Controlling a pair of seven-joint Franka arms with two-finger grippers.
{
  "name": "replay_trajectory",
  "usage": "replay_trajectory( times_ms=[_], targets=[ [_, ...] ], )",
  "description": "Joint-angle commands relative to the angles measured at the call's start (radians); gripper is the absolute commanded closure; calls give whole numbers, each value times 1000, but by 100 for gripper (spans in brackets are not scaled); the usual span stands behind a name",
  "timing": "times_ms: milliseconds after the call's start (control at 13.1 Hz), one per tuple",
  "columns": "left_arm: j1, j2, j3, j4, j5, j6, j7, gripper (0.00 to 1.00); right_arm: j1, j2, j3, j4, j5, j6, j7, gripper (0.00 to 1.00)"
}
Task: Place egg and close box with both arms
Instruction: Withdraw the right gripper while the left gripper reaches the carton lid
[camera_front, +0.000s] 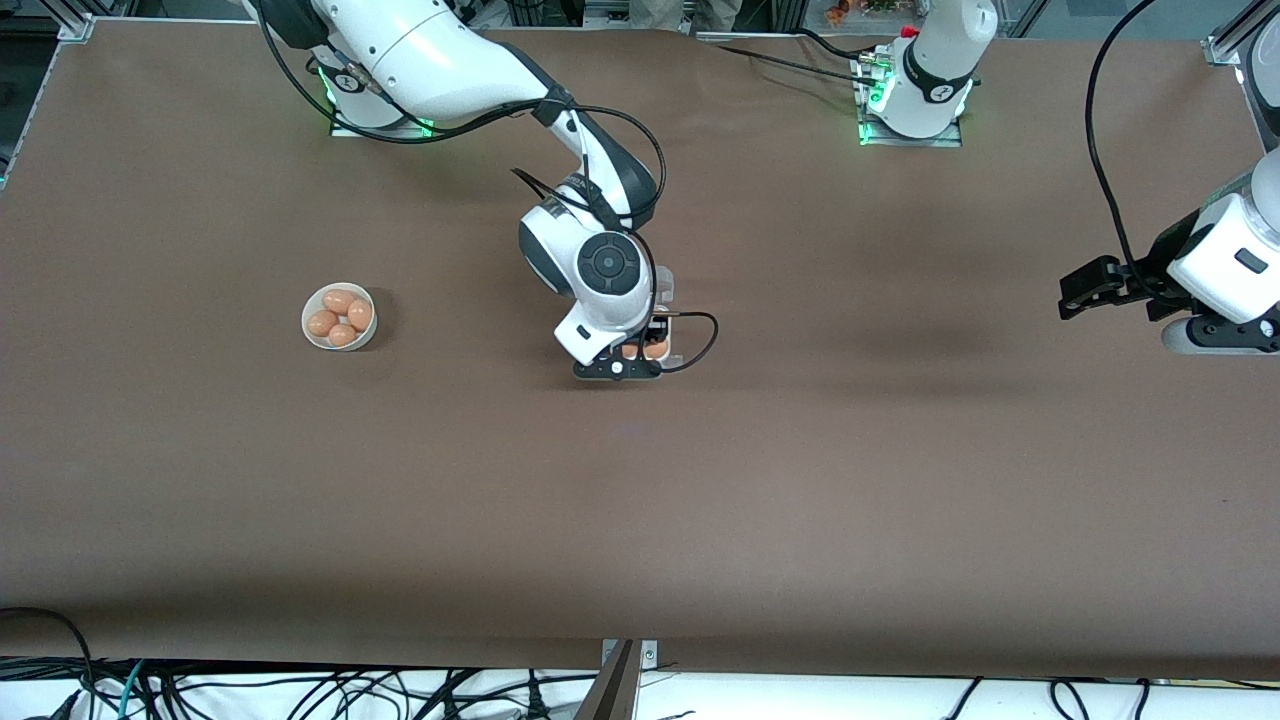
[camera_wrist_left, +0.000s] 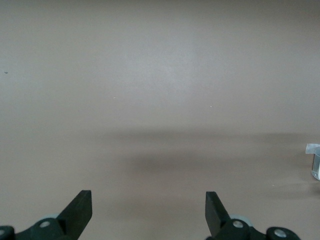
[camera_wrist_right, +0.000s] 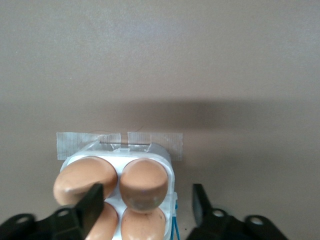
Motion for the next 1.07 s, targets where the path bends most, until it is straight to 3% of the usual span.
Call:
replay_trajectory(
  times_ms=[0, 229, 535, 688, 764, 917, 994],
  targets=[
    [-12, 10, -7, 27, -24, -18, 3, 0, 5, 4, 1, 24, -14, -9, 21, 0],
    [-94, 18, -24, 18, -61, -30, -90, 0, -16, -30, 1, 19, -15, -42, -1, 0],
    [-194, 30, -24, 14, -101, -46, -216, 0, -120, -190, 1, -26, 11, -287, -162, 0],
    [-259, 59, -25, 15, -195, -93, -281, 20, -200, -380, -9, -196, 66, -320, -296, 0],
    [-294, 82, -25, 14, -245, -128, -320, 35, -229, -478, -37, -291, 84, -319, -356, 0],
    [-406, 125, -25, 15, -285, -193, -469, 76, -231, -652, -155, -437, 109, -340, -497, 0],
    [-467, 159, -25, 23, -286, -191, -532, 86, -231, -723, -219, -494, 109, -351, -560, 0]
  ],
)
